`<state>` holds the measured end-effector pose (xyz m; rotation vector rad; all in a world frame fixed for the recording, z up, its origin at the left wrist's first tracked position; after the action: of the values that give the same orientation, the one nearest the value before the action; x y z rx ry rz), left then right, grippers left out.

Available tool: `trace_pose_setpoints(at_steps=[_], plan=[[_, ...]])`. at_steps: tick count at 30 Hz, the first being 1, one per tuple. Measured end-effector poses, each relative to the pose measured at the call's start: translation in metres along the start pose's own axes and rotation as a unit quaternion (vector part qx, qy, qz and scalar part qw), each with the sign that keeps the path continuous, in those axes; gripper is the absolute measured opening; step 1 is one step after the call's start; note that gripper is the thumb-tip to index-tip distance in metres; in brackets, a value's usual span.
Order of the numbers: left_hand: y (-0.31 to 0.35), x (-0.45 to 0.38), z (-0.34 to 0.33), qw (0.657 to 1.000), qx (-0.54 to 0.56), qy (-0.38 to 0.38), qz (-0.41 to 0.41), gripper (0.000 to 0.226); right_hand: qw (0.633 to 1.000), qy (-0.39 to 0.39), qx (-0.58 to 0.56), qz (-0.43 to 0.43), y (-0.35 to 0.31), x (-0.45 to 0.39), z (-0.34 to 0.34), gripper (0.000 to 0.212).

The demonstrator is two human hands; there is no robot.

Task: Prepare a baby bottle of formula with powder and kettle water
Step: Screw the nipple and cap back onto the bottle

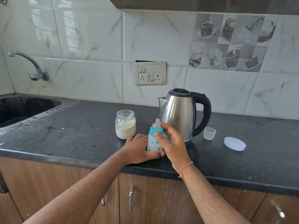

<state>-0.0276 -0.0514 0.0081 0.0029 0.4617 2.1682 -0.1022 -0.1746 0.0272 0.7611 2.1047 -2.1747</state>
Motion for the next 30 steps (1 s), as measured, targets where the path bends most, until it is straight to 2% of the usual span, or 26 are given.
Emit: trace_pose_setpoints(at_steps=[5,11,19,23,27,28,30], plan=[[0.0,-0.001,0.0,1.0,0.007,0.003,0.0,0.05,1.0,0.018,0.02,0.015,-0.005,0.001,0.002,0.03],[-0.001,0.0,-0.001,1.0,0.004,0.004,-0.006,0.044,1.0,-0.01,-0.022,-0.012,0.001,0.0,0.0,0.032],[-0.002,-0.002,-0.002,1.0,0.013,0.0,-0.005,0.041,1.0,0.031,0.006,-0.003,0.0,-0.002,0.006,0.029],[-0.003,-0.003,-0.002,1.0,0.018,-0.012,-0.004,0.045,0.999,-0.015,0.027,-0.033,-0.003,-0.011,0.007,0.035],[-0.007,-0.003,-0.004,1.0,0.024,-0.012,-0.006,0.047,0.989,-0.128,0.057,-0.037,-0.012,-0.016,-0.003,0.044],[-0.008,-0.004,-0.005,1.0,0.028,-0.008,-0.003,0.049,0.988,-0.13,0.074,-0.033,-0.013,-0.017,-0.004,0.041],[-0.008,-0.004,-0.003,1.0,0.028,0.01,0.008,0.053,0.99,-0.078,0.12,-0.017,-0.014,-0.019,-0.002,0.037]])
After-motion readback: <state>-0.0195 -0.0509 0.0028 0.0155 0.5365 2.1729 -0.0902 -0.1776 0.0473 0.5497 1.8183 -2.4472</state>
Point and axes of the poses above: each hand's wrist, its own x-axis away from the middle knuckle, its own z-axis out of the back of the hand, y = z × x, the point moved 7 cm from there along -x, towards the middle knuckle, and after that the axes turned 7 degrees about -z, right-handed, at the moved point
